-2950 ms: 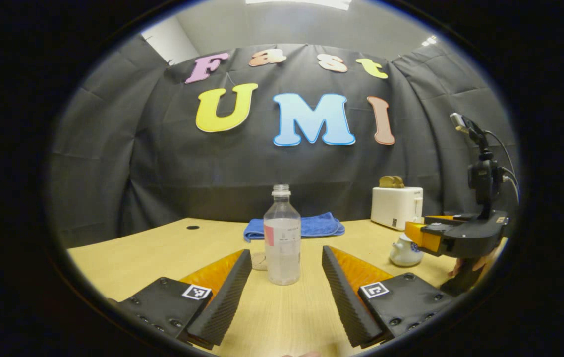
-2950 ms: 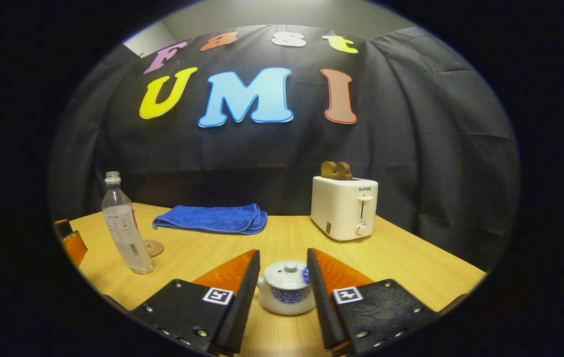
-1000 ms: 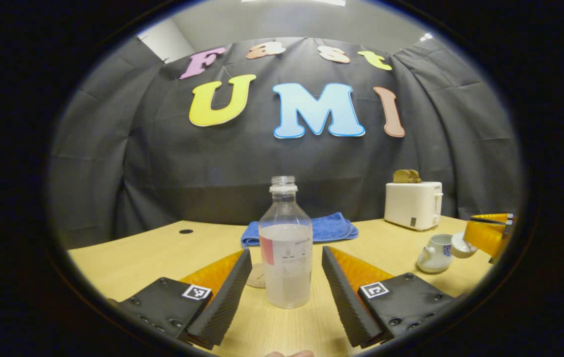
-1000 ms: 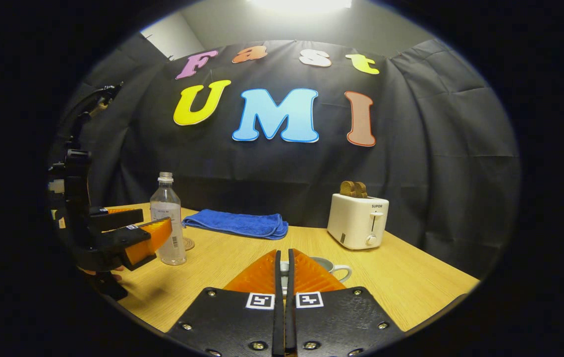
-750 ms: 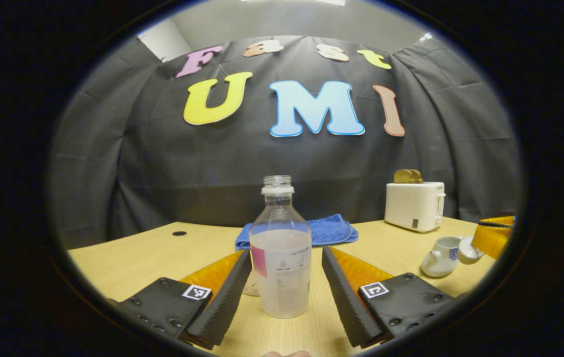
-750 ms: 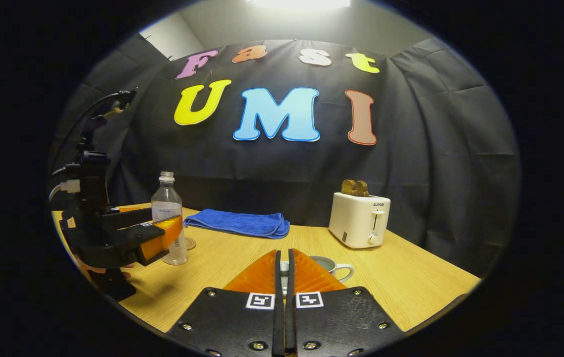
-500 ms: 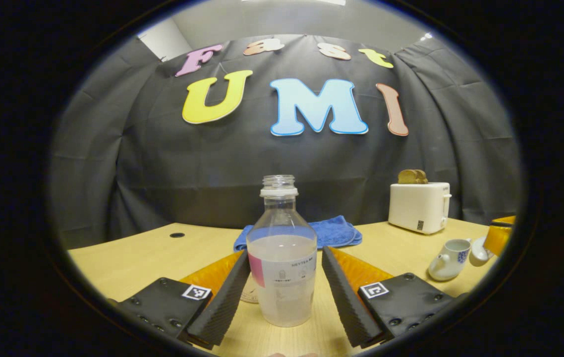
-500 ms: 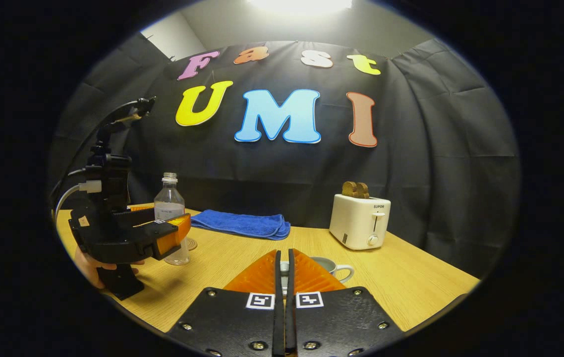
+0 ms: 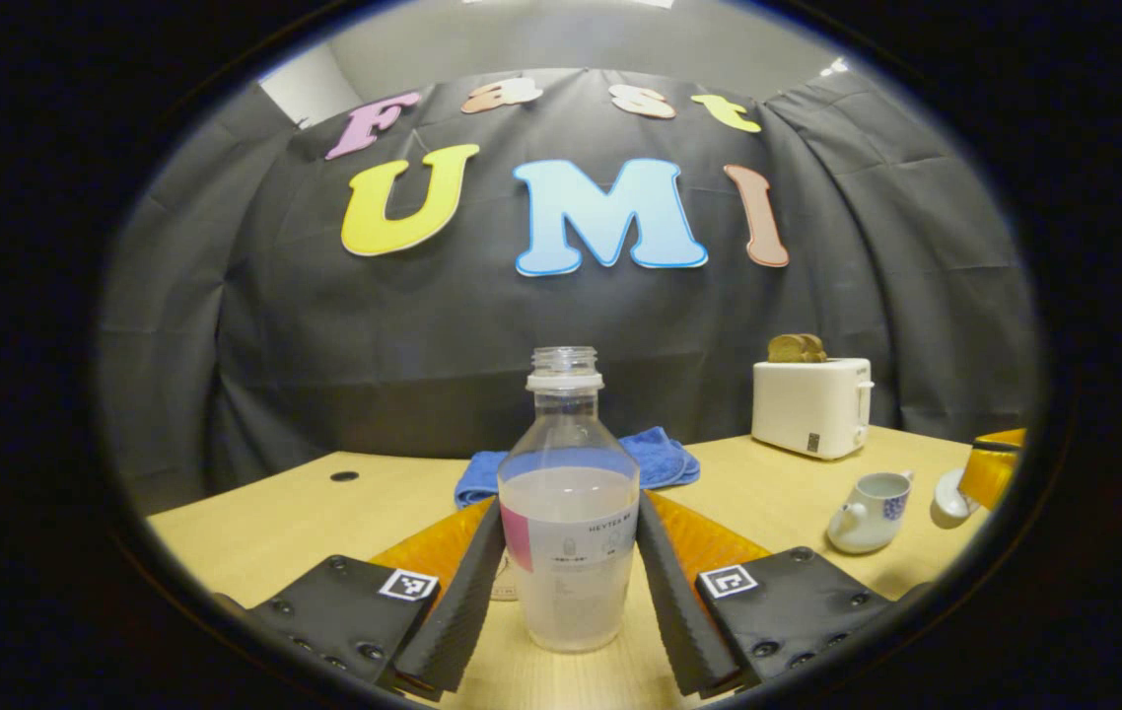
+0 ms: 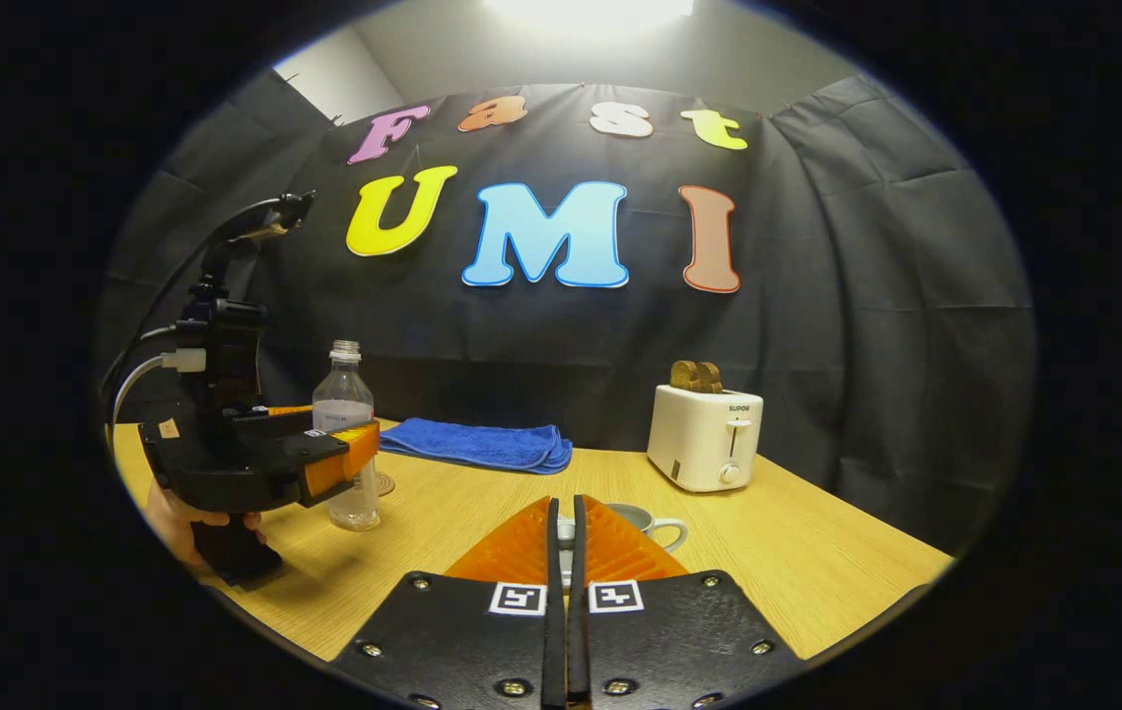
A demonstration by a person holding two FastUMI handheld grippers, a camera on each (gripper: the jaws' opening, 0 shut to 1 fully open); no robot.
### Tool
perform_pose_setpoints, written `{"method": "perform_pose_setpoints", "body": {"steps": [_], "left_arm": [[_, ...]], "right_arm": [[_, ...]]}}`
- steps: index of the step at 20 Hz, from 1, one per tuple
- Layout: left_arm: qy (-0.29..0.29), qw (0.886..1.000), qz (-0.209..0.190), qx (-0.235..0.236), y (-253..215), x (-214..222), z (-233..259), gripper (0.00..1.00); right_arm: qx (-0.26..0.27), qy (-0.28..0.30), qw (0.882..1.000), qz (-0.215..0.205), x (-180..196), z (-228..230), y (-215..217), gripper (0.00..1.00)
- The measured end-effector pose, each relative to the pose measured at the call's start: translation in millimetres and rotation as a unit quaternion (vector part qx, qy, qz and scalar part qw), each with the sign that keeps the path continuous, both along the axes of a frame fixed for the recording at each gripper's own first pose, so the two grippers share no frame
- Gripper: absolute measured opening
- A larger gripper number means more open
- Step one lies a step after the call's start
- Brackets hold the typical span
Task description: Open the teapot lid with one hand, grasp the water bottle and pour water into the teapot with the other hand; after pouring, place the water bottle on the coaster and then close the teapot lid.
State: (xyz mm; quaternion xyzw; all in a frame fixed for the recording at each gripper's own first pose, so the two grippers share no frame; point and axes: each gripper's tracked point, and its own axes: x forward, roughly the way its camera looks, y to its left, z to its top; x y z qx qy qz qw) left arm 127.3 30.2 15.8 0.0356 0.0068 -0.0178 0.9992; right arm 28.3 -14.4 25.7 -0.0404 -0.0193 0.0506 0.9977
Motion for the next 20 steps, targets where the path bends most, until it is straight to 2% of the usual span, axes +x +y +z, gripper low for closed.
{"method": "perform_pose_setpoints", "body": {"steps": [6, 9, 12, 16, 17, 18, 20], "left_arm": [[0.013, 0.995, -0.026, 0.091, -24, -3, -7, 0.85], [0.020, 0.988, -0.042, 0.146, -42, 3, -15, 0.85], [0.016, 0.975, -0.061, 0.214, -65, 7, -17, 0.85], [0.009, 0.960, -0.074, 0.271, -86, 10, -15, 0.85], [0.004, 0.953, -0.070, 0.296, -88, 12, -11, 0.85], [-0.004, 0.939, -0.067, 0.337, -93, 16, -8, 0.85], [-0.005, 0.922, -0.074, 0.380, -103, 22, -11, 0.85]], "right_arm": [[0.025, 0.006, 1.000, -0.010, -52, 1, -20, 0.01], [0.017, 0.006, 1.000, -0.021, -77, -3, -32, 0.01], [0.026, 0.005, 0.999, -0.024, -98, -3, -37, 0.01], [0.037, 0.014, 0.999, -0.018, -116, -9, -34, 0.01], [0.039, 0.018, 0.999, -0.017, -119, -13, -34, 0.01], [0.041, 0.026, 0.999, -0.017, -124, -19, -35, 0.01], [0.045, 0.034, 0.998, -0.019, -129, -25, -38, 0.01]]}}
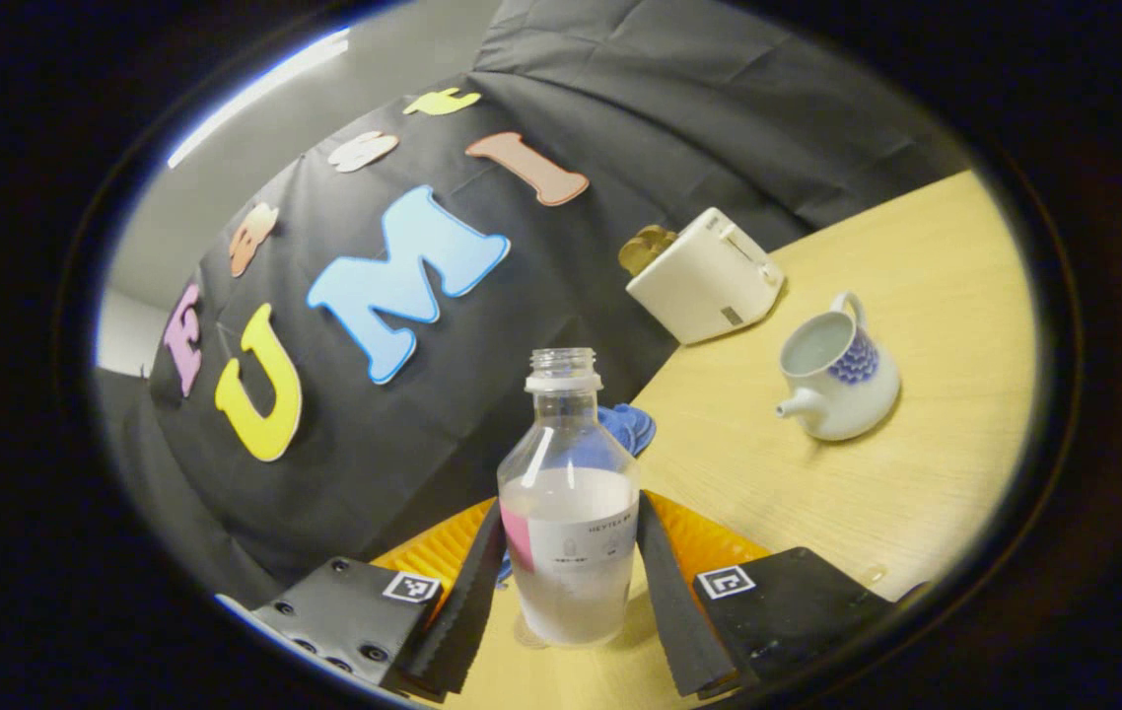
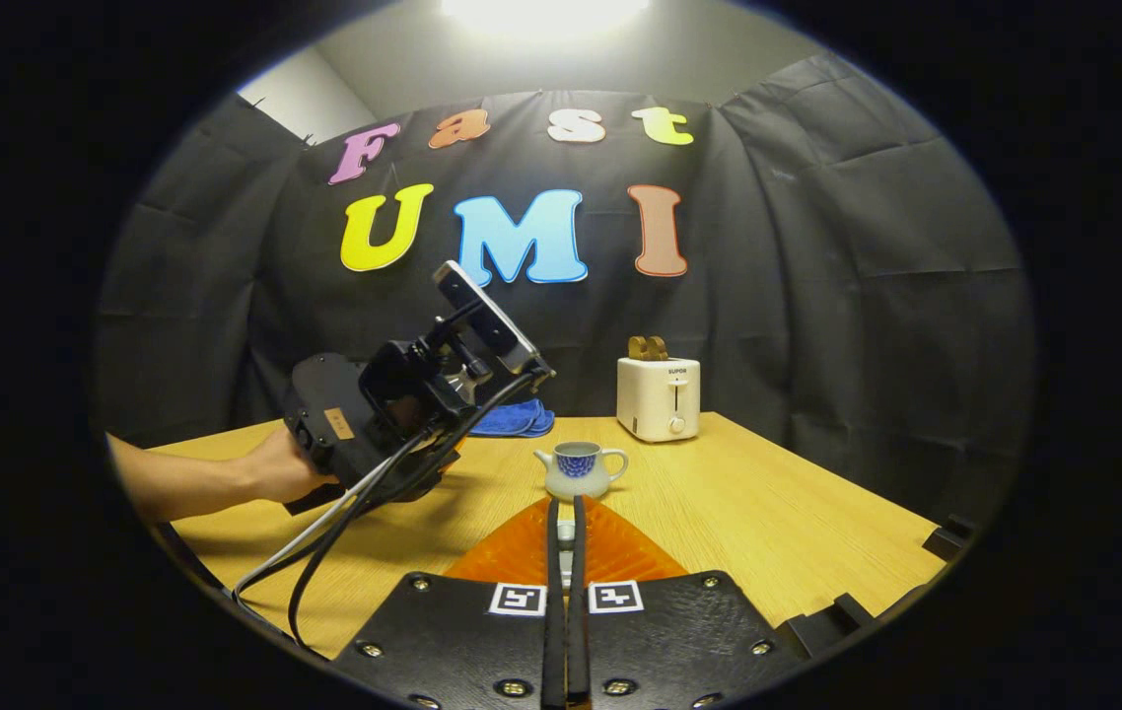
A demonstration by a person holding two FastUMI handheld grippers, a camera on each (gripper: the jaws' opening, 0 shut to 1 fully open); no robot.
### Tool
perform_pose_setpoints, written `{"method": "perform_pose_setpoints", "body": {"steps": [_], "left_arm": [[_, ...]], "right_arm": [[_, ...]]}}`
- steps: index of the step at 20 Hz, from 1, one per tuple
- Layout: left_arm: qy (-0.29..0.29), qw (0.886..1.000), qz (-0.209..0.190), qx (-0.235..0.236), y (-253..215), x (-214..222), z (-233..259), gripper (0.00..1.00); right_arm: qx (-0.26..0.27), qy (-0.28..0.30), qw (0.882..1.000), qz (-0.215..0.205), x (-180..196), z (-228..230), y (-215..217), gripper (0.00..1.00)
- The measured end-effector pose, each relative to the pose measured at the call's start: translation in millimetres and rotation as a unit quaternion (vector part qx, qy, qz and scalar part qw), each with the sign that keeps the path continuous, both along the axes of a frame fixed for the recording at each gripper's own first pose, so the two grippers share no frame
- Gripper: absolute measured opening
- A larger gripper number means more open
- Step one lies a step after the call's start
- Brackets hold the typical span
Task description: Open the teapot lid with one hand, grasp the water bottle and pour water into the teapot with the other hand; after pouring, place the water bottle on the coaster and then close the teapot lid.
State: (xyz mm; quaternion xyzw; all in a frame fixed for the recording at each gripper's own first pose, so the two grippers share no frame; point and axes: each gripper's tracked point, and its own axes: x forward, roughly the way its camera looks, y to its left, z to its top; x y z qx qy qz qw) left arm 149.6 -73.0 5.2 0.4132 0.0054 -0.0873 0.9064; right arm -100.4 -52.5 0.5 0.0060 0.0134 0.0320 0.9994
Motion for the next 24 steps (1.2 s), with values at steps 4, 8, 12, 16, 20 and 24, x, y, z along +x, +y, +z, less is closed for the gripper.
{"method": "perform_pose_setpoints", "body": {"steps": [4, 8, 12, 16, 20, 24], "left_arm": [[0.008, 0.997, -0.013, 0.081, -16, 3, -12, 0.84], [0.006, 0.988, -0.026, 0.151, -34, 7, -18, 0.84], [-0.002, 0.976, -0.036, 0.216, -49, 0, -15, 0.84], [0.011, 0.965, -0.041, 0.259, -60, 2, -27, 0.84], [0.009, 0.954, -0.049, 0.296, -67, 1, -30, 0.84], [0.010, 0.935, -0.054, 0.352, -73, 1, -35, 0.84]], "right_arm": [[0.002, 0.001, 1.000, -0.002, -8, -3, -3, 0.01], [0.004, 0.002, 1.000, 0.000, -10, -5, -5, 0.01], [0.009, 0.006, 1.000, -0.005, -9, -8, -12, 0.01], [0.015, 0.007, 1.000, -0.010, -10, -9, -17, 0.01], [0.020, 0.009, 1.000, -0.012, -9, -12, -21, 0.01], [0.023, 0.013, 1.000, -0.015, -9, -15, -25, 0.01]]}}
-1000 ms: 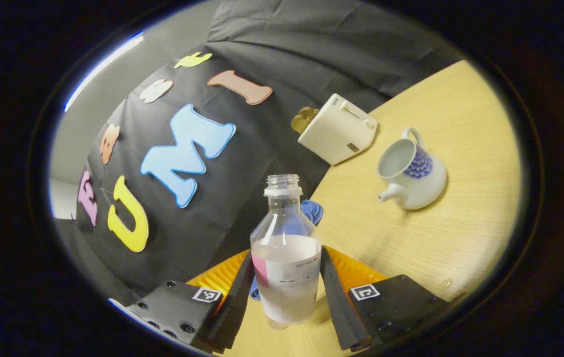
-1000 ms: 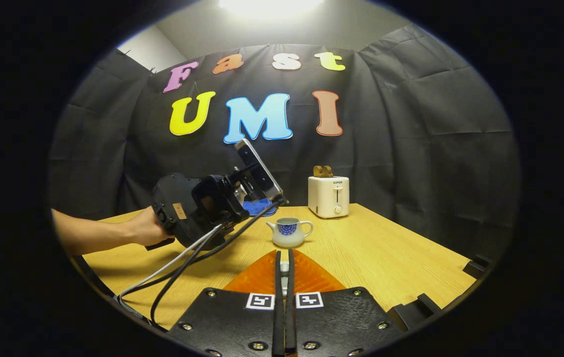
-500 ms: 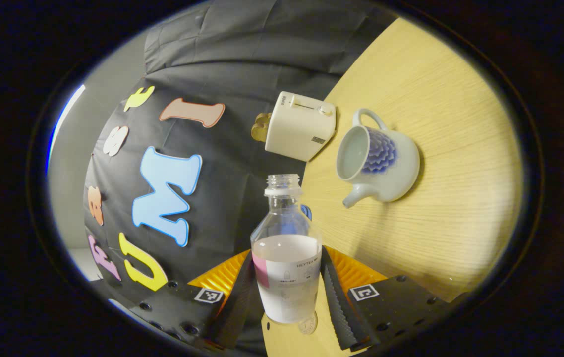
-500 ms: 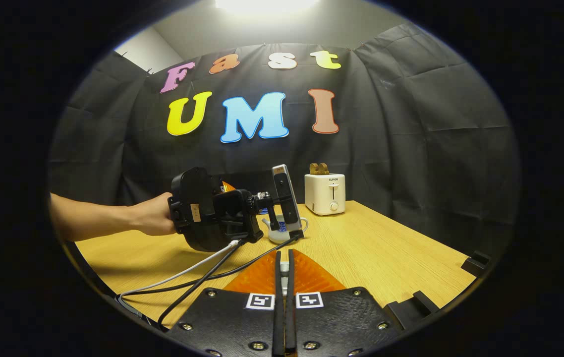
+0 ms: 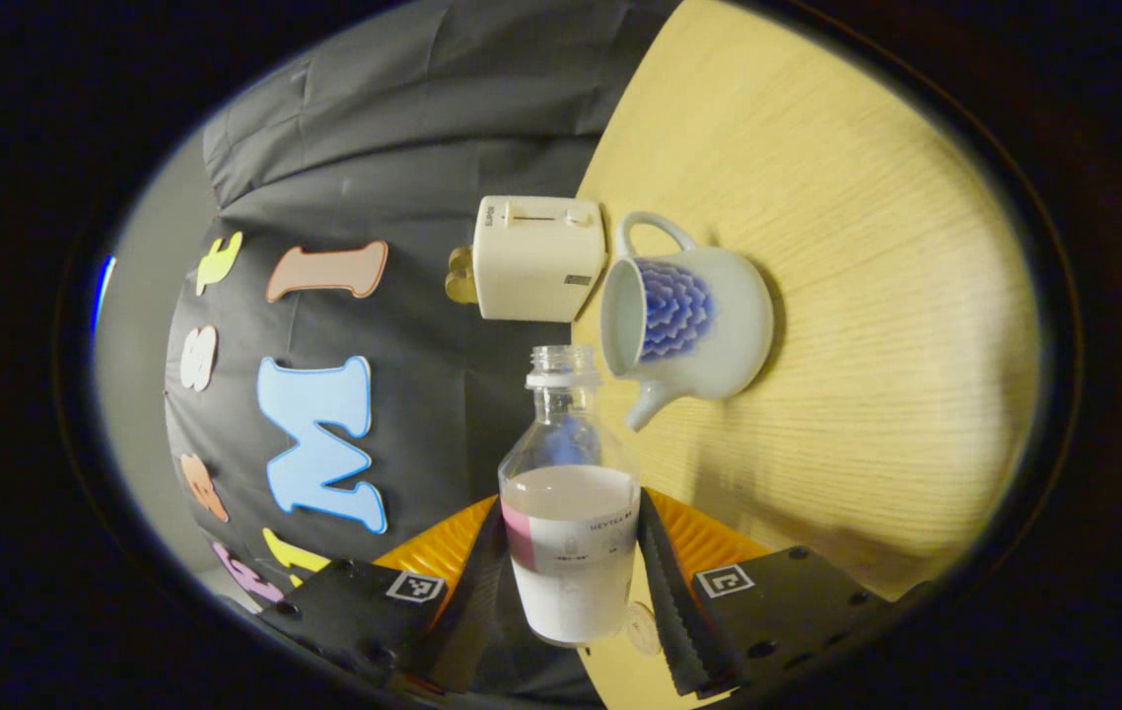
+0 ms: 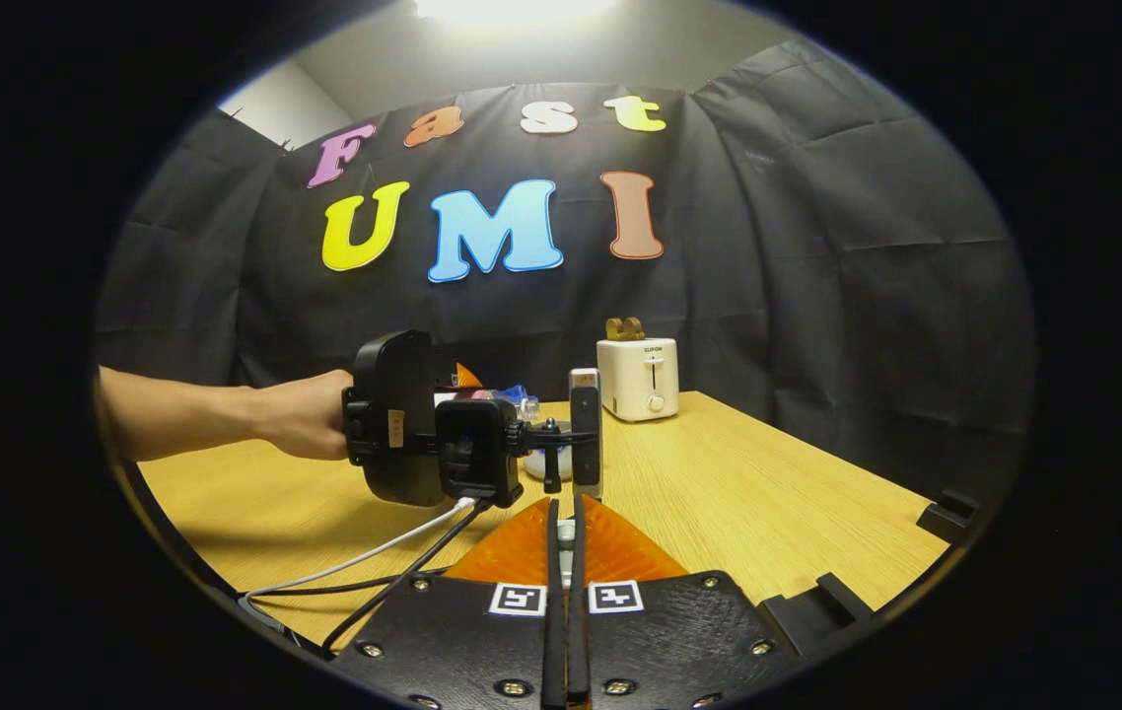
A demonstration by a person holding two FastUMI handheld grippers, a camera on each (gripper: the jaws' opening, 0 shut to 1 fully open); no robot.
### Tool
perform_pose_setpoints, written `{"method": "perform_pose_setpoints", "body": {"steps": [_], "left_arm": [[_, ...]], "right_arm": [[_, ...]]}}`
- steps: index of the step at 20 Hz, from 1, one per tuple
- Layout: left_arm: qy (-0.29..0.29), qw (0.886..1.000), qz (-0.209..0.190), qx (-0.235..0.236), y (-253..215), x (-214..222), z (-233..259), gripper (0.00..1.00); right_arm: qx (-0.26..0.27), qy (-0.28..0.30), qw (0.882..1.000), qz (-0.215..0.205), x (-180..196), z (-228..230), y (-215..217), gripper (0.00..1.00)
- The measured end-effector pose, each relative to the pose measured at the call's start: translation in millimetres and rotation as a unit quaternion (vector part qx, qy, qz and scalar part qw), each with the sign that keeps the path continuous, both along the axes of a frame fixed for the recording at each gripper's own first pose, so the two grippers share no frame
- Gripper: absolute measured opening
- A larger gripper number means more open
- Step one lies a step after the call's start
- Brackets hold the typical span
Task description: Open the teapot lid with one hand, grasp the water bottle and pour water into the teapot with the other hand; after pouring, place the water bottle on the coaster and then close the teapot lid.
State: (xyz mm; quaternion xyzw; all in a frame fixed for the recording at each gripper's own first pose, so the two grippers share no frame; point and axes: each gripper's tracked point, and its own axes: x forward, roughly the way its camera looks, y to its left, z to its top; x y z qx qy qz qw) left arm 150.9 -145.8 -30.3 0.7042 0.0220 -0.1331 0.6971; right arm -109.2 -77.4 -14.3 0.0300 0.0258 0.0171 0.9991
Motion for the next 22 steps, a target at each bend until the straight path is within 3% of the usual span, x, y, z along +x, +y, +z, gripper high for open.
{"method": "perform_pose_setpoints", "body": {"steps": [22], "left_arm": [[-0.019, 0.989, -0.004, 0.150, -6, 6, 12, 0.84]], "right_arm": [[0.011, 0.002, 1.000, -0.009, -1, -3, -9, 0.01]]}}
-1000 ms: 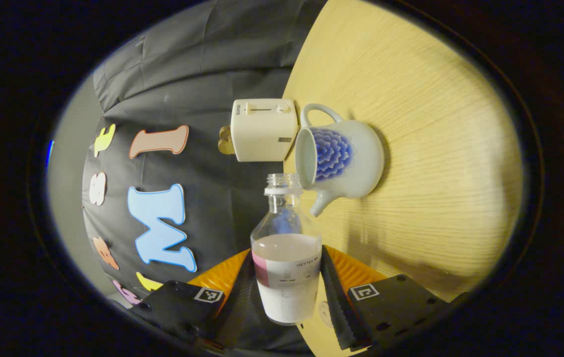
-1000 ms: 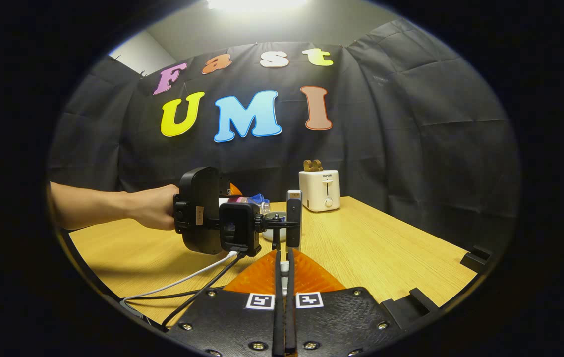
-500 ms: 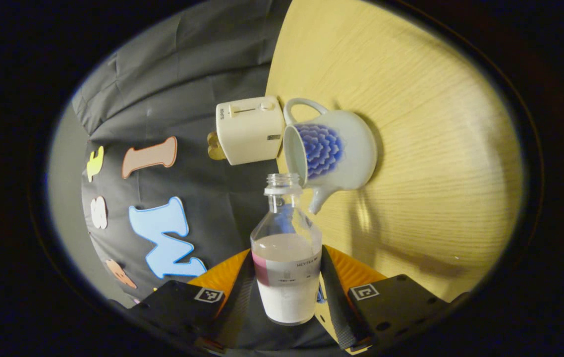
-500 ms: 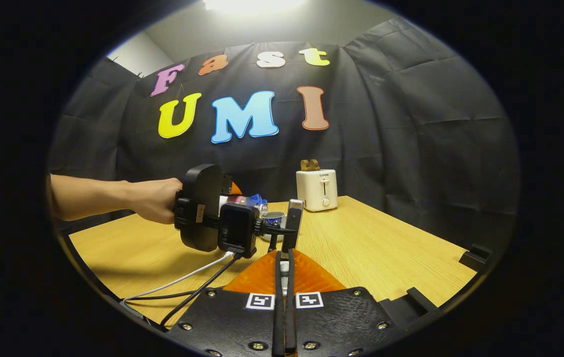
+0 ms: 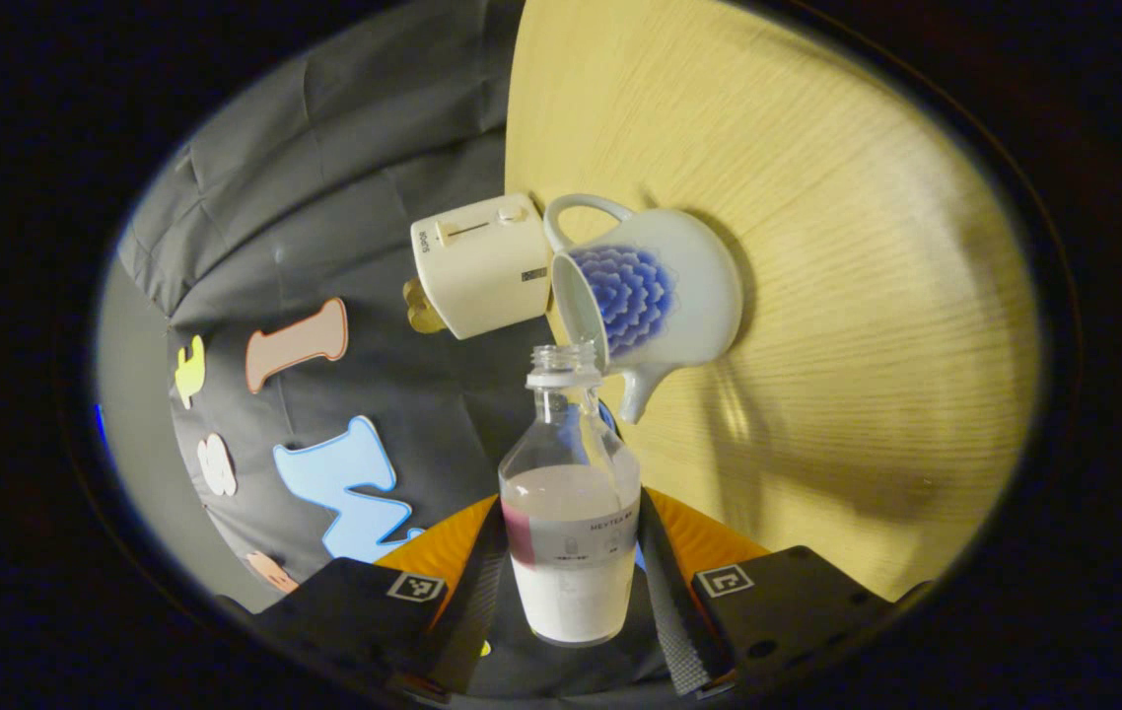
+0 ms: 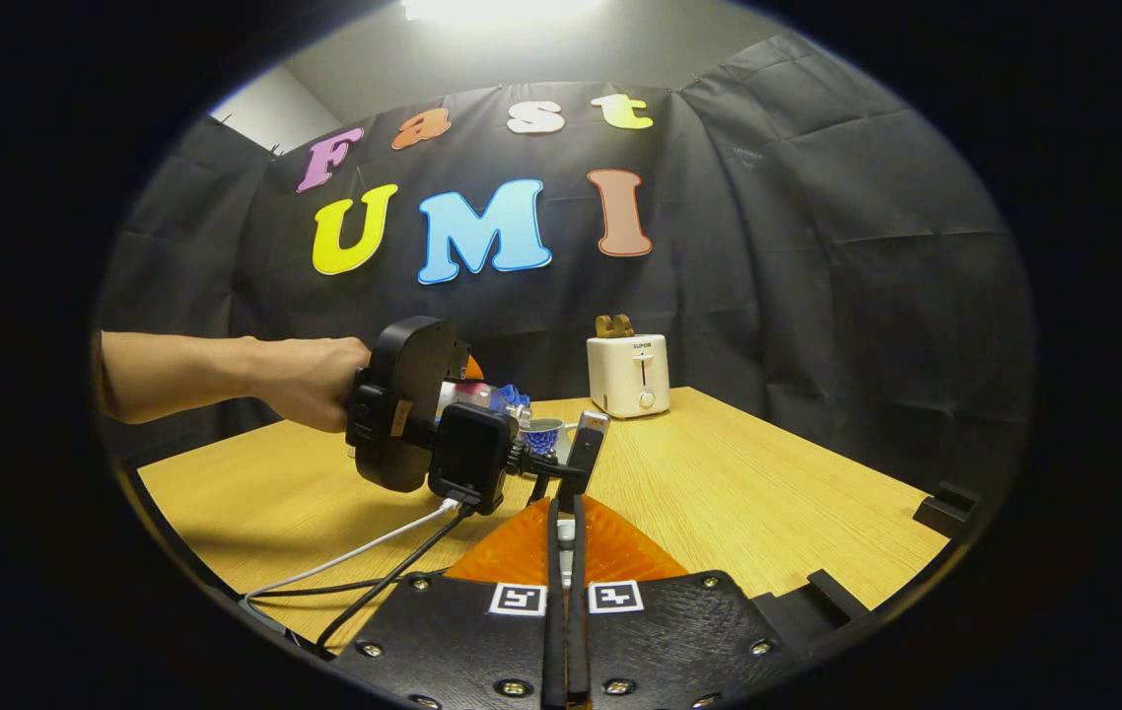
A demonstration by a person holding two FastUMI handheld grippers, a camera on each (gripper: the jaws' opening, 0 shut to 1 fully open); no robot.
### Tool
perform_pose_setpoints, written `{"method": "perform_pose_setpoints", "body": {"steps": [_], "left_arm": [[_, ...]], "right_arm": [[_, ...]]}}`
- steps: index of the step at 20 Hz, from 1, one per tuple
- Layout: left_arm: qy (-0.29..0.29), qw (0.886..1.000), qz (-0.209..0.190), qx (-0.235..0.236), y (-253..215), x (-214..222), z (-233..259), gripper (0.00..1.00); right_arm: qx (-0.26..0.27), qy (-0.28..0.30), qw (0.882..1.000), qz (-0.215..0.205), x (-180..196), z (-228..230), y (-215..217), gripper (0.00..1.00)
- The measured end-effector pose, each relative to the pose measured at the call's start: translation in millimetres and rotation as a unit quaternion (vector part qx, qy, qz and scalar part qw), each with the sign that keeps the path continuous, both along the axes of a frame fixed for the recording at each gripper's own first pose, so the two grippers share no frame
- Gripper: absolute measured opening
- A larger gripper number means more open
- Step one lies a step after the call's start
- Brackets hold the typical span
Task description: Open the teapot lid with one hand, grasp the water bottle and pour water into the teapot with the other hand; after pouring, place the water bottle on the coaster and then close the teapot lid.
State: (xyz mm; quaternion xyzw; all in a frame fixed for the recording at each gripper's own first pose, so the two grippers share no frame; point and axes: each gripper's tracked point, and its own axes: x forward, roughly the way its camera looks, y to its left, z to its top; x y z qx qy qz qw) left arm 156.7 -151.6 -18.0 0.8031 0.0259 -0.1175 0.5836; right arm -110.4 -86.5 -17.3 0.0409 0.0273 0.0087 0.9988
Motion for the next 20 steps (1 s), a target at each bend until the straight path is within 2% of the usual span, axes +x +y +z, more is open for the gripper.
{"method": "perform_pose_setpoints", "body": {"steps": [20], "left_arm": [[-0.023, 0.997, -0.012, 0.069, -9, -10, 18, 0.84]], "right_arm": [[0.001, 0.001, 1.000, -0.003, -4, 0, -3, 0.01]]}}
